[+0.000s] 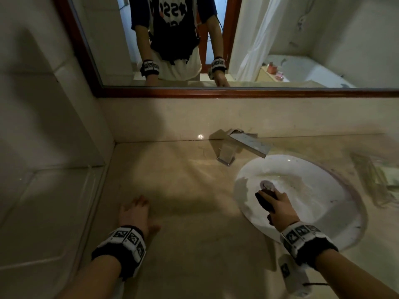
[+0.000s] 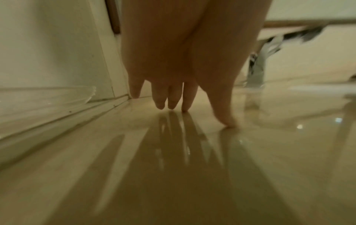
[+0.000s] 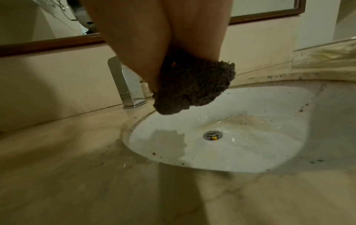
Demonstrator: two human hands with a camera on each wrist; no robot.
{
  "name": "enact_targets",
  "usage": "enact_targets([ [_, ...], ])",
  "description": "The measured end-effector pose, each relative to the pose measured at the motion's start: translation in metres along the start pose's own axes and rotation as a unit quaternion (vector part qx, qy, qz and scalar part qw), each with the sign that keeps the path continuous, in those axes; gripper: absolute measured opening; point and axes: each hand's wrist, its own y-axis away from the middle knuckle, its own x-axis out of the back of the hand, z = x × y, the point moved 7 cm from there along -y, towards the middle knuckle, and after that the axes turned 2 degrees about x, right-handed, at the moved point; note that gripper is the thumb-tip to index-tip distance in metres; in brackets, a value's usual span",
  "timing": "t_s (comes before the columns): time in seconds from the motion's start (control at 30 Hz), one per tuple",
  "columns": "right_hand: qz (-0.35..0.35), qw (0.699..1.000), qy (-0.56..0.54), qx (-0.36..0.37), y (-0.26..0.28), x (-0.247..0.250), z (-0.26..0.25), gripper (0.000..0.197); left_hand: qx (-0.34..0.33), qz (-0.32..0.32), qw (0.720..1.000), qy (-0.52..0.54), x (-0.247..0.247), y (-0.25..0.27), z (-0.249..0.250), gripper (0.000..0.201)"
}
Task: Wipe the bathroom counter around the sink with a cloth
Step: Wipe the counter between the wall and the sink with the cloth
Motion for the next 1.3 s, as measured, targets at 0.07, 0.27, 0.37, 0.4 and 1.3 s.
enact_targets([
  [0.07,-0.014,1.000,-0.007,0.000,0.005,0.001,0.006,0.067,-0.025,0.038,0.998,0.044,-0.006,0.013,0.017,0.065],
  [0.27,-0.003,0.995,-0.037,0.092,0.046,0.000,-0.009,0.072,-0.046,0.098,0.986,0.129,-0.028,0.079,0.053,0.059],
  [0.37,-0.040,0.979,-0.110,0.165,0.088,-0.017,-0.018,0.070,-0.059,0.089,0.983,0.152,-0.053,0.108,0.068,0.063],
  [0.4,-0.034,0.969,-0.117,0.215,0.105,-0.023,-0.020,0.069,-0.061,0.086,0.980,0.171,-0.061,0.116,0.076,0.066],
  [1.3,-0.068,0.952,-0.159,0.253,0.077,-0.014,0.073,0.069,-0.065,0.055,0.982,0.167,-0.110,0.156,0.167,0.099],
])
